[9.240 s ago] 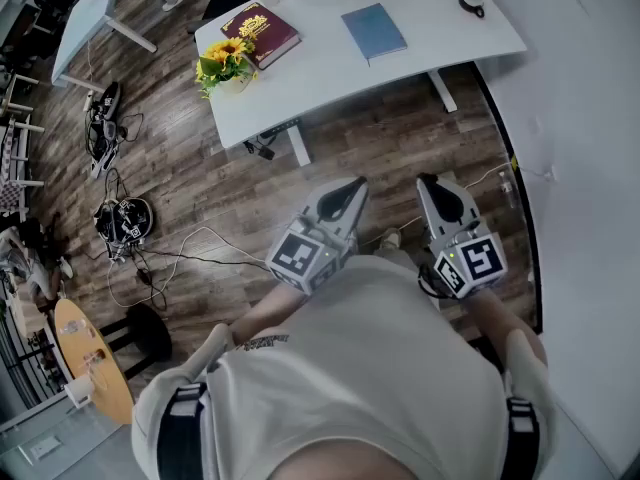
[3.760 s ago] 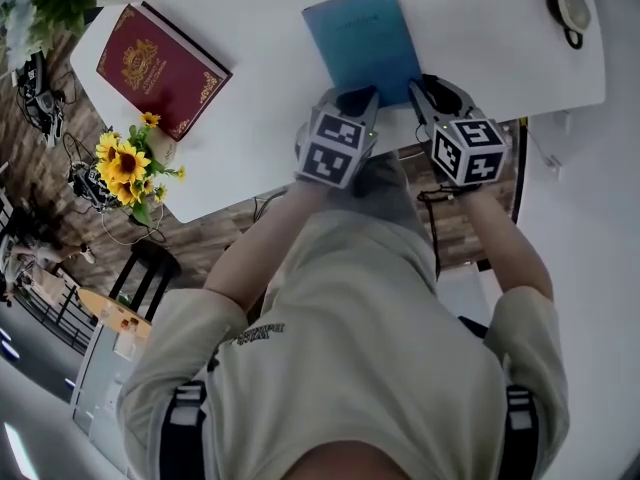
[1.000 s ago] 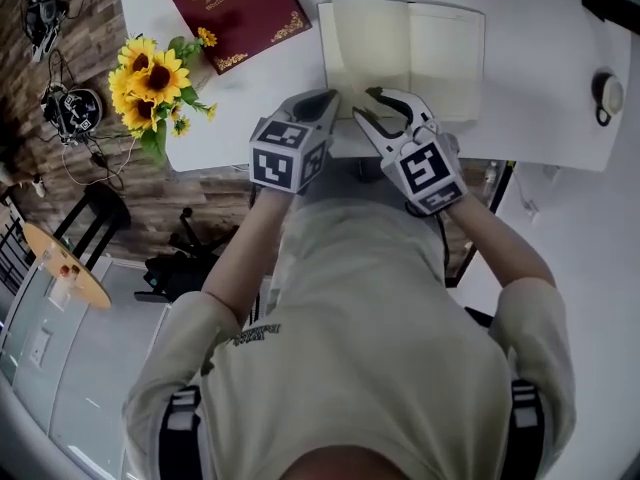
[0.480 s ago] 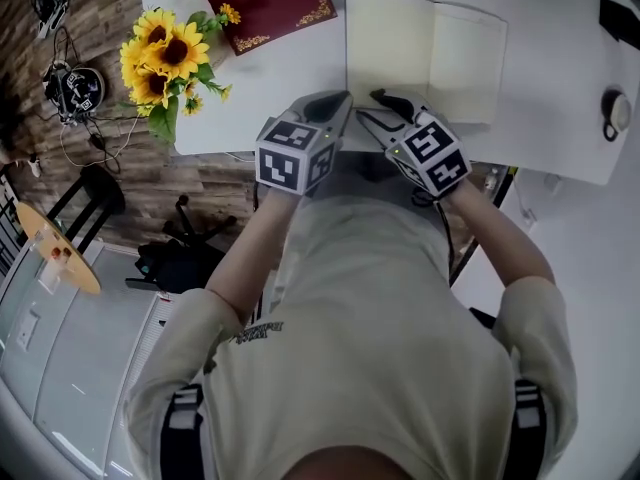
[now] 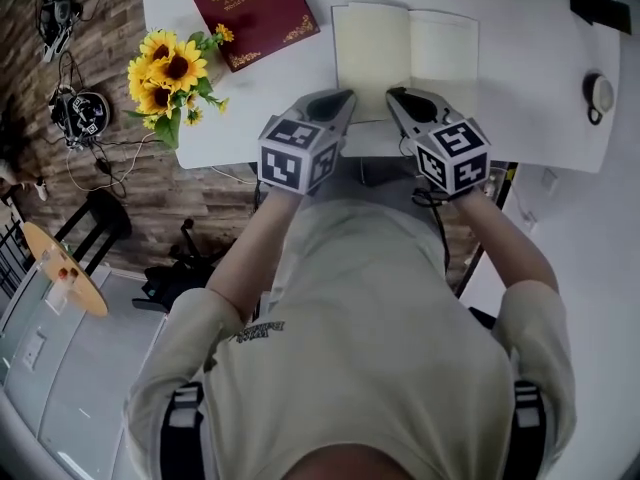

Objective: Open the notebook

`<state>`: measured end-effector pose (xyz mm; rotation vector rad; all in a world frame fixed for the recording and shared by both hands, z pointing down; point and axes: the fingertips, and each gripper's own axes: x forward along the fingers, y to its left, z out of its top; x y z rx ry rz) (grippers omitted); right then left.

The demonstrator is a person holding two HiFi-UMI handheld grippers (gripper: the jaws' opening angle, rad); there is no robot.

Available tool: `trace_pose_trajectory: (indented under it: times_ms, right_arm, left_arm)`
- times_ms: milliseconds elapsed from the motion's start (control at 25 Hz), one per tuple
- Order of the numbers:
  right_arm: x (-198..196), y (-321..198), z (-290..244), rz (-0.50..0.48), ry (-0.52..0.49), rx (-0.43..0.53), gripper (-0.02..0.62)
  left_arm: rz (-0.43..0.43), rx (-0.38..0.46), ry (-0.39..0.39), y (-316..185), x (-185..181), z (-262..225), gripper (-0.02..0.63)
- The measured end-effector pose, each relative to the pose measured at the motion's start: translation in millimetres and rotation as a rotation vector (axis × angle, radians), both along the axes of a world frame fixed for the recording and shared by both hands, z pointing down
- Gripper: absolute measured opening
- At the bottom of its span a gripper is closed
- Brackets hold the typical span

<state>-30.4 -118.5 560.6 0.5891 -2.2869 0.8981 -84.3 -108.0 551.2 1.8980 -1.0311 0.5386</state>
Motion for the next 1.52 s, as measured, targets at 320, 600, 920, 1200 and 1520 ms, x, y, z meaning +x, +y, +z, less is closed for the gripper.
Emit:
trace_pose_trajectory:
  times_ms: [320,600,920,1200,1520]
  right_arm:
    - [44.2,-44.9,-66.2,0.125,-0.003,0.228,0.003]
    - [67.6,-63.8,-137.0,0.157,0.0,0.441,0.003]
    - [83.8,-55.5,-204.7,0.219,-0.07,0.566,0.002]
    - [92.7,-44.8,-253.1,0.261,-0.12,0.695,0.002]
    - [102.3,-22.4,-287.8,0.291,-0.144,0.815,0.002]
  left_arm:
    - [0.054,0.119,-0.026,-27.5,17.5,-48.9,0.012]
    - [0.091,0.242,-0.029,-48.0,33.7,-100.9,0.012]
    - [0.135,0.418,-0.035,-54.8,55.5,-159.9,0.012]
    - [0.105,0.648,-0.04,-58.2,61.4,-224.7,0.012]
    - [0.048,0.85,-0.023,-34.4,70.8,-268.2,0.012]
